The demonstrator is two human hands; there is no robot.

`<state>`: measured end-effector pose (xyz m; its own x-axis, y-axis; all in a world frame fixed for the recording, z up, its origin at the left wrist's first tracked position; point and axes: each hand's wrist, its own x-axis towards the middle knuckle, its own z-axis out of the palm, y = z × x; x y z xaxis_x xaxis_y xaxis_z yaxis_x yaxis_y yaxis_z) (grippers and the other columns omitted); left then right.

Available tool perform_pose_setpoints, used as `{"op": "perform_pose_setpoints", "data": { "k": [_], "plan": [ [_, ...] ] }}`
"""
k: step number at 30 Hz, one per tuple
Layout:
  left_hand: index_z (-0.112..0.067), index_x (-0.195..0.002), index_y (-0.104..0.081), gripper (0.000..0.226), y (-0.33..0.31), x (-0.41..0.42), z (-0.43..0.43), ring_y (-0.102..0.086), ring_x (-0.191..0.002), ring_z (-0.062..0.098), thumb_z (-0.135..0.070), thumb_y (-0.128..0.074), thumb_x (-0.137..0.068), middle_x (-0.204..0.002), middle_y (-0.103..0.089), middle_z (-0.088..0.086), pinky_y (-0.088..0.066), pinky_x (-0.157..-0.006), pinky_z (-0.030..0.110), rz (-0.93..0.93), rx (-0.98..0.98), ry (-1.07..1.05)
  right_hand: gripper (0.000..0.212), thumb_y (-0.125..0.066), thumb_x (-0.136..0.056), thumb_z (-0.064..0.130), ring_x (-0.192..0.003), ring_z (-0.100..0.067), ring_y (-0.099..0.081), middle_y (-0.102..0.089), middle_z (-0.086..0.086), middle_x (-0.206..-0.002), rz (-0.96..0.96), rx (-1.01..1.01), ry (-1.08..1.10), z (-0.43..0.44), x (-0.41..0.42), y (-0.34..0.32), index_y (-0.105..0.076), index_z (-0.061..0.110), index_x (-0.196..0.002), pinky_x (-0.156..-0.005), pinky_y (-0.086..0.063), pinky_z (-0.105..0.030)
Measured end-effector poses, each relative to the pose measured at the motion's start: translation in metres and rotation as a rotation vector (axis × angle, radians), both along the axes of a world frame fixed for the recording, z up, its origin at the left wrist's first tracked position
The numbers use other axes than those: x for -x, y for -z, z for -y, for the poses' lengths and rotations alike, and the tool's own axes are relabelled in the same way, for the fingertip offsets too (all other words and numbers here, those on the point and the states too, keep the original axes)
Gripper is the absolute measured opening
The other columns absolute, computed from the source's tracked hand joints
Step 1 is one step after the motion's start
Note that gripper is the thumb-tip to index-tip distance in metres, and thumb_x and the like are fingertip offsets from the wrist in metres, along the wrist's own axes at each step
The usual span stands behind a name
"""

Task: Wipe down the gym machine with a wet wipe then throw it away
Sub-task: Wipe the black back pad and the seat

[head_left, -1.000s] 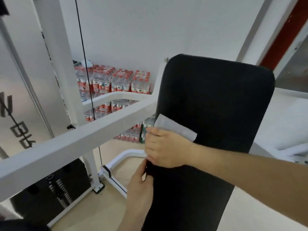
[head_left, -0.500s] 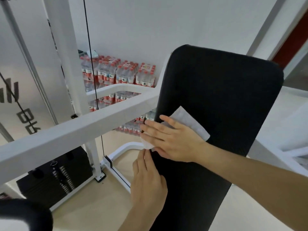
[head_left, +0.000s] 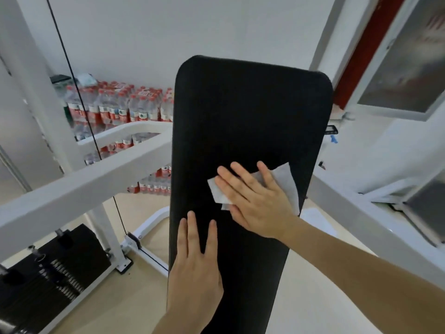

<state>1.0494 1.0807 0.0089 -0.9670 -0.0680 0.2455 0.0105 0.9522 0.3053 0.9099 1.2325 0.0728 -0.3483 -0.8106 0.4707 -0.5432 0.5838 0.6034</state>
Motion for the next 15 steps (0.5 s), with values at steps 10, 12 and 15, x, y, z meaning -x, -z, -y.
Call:
{"op": "perform_pose_setpoints", "data": {
  "k": [10,12,15],
  "plan": [
    [-0.022,-0.149,-0.034,0.087,-0.047,0.026,-0.034,-0.023,-0.144,0.026,-0.012,-0.069,-0.07,-0.16,-0.02,0.01,-0.051,-0.097,0.039,-0.185,0.026,0.251,0.064,-0.029,-0.103,0.038,-0.15,-0.025,-0.012,-0.01,-0.014,-0.162,0.177,1.213,0.203,-0.017,0.024,-0.042,-0.008,0.005,-0.154,-0.12,-0.022,-0.042],
    [-0.023,-0.148,-0.033,0.085,-0.052,0.035,-0.039,-0.022,-0.144,0.025,-0.01,-0.069,-0.072,-0.159,-0.021,0.009,-0.049,-0.099,0.041,-0.193,-0.012,0.245,0.066,-0.025,-0.103,0.044,-0.148,-0.017,-0.017,-0.013,-0.009,-0.163,0.281,1.42,0.31,-0.005,0.008,-0.017,-0.002,0.012,-0.155,-0.117,-0.029,-0.038],
    [-0.021,-0.145,-0.039,0.08,-0.052,0.044,-0.043,-0.024,-0.14,0.029,-0.004,-0.068,-0.072,-0.158,-0.024,0.011,-0.043,-0.104,0.046,-0.201,-0.028,0.215,0.064,-0.027,-0.101,0.045,-0.141,-0.016,-0.028,-0.034,-0.014,-0.153,0.447,1.537,0.399,-0.01,-0.013,0.02,-0.02,0.008,-0.152,-0.11,-0.026,-0.023]
  ]
}}
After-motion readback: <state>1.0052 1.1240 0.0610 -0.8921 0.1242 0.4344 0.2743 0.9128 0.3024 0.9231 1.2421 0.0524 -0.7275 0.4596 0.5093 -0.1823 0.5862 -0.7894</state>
